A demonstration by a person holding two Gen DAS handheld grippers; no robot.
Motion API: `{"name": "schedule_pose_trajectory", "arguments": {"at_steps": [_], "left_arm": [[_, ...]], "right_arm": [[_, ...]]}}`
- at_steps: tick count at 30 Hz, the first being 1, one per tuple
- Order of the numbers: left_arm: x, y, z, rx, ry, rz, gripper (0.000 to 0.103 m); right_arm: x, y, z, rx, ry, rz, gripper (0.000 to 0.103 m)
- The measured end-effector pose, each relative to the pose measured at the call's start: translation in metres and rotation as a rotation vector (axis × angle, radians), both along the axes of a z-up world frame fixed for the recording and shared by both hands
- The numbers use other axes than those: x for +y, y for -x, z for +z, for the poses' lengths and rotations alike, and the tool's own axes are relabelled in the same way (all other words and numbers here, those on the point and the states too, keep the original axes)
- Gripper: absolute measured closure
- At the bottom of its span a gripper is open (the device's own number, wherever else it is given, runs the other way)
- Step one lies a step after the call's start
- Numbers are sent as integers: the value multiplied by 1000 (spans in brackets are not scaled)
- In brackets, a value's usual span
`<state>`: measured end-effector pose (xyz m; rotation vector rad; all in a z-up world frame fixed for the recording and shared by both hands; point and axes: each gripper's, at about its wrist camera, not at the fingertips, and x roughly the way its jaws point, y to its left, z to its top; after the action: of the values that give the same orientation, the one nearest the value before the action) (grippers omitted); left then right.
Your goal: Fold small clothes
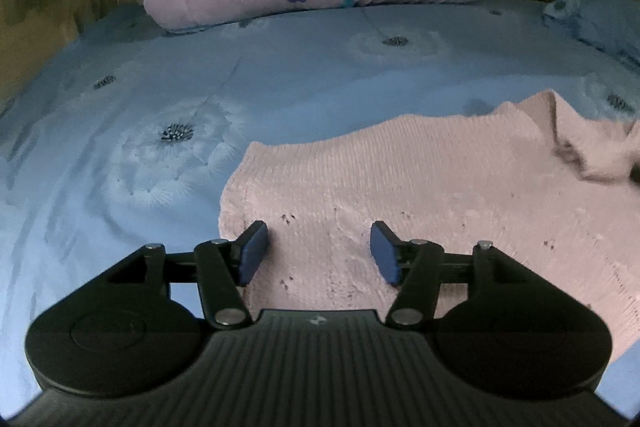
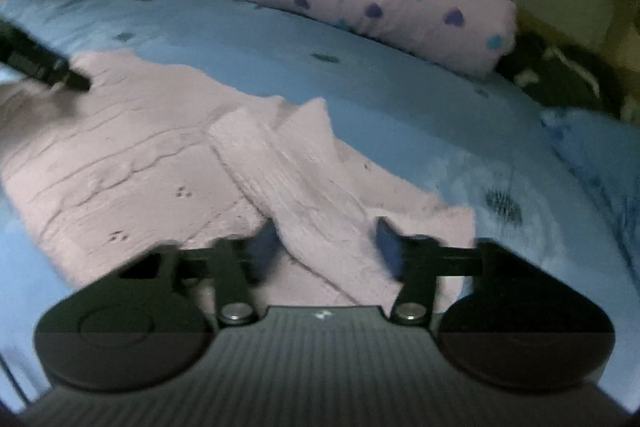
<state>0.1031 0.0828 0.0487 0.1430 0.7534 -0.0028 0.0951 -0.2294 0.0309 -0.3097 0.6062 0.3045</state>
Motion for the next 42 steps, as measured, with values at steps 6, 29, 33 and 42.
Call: {"name": "schedule_pose_trajectory", "arguments": {"at_steps": [6,29,33,42], "left_arm": [[2,-1,-2,1,-3,15,32],[-3,0,-7,-23,-40,44,25],[-7,9,4,-10,-27,34,25],[0,49,44,19,-11,19,24]], "right_arm": [[-43,-15,16,-77,-215,-279,87],[-45,-21,-7,21,-171,-271,63],[-47,-22,12,50,-195,-367,62],[-31,25,47,27,-261,-417,46]]}}
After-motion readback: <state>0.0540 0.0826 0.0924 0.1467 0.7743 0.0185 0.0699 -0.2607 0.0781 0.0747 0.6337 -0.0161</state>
